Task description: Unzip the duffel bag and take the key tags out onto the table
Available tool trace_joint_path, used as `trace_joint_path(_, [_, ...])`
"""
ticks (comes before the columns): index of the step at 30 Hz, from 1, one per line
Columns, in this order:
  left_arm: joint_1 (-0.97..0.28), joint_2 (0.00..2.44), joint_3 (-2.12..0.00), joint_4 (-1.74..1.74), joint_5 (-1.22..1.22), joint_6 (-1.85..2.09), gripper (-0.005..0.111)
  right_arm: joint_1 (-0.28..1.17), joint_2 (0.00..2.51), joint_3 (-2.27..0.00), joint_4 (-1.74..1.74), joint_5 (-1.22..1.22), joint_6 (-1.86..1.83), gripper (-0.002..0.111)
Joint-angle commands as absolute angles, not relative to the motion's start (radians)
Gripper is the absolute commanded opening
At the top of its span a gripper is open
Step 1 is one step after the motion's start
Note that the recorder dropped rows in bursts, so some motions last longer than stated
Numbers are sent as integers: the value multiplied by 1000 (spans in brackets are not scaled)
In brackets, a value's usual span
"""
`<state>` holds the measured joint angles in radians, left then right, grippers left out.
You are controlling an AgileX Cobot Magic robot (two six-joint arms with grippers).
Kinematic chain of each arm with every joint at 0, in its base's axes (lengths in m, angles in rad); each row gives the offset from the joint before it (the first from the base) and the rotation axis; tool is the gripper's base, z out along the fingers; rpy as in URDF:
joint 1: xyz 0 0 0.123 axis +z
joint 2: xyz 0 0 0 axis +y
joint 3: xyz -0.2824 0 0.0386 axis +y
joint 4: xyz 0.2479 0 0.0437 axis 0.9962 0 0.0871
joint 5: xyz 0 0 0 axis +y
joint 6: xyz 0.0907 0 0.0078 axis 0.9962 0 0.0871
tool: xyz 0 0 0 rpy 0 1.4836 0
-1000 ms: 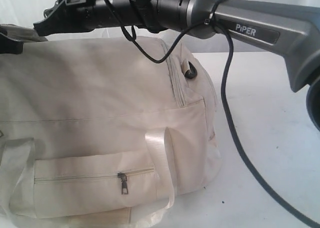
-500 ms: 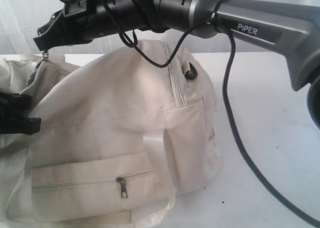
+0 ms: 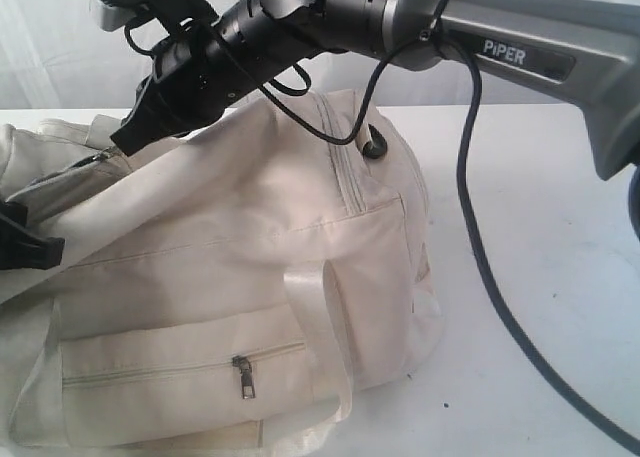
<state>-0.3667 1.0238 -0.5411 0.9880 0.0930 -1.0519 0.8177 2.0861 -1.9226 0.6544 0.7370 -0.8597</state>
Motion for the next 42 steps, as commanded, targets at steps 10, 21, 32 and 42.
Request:
trace_joint_path(10, [-362, 1023, -649, 1198, 481, -1181, 0, 791, 2052, -1934, 360, 618, -691, 0])
trace_joint_path(21, [-362, 1023, -672, 1278, 276, -1126, 0, 779, 2046, -1934, 419, 556, -642, 0])
trace_joint_path(32, [-362, 1023, -738, 1437, 106, -1128, 0, 779, 2041, -1934, 500, 533, -648, 0])
trace_joint_path(42, [-362, 1023, -744, 1440, 100, -1126, 0, 779, 2025, -1934, 502, 533, -648, 0])
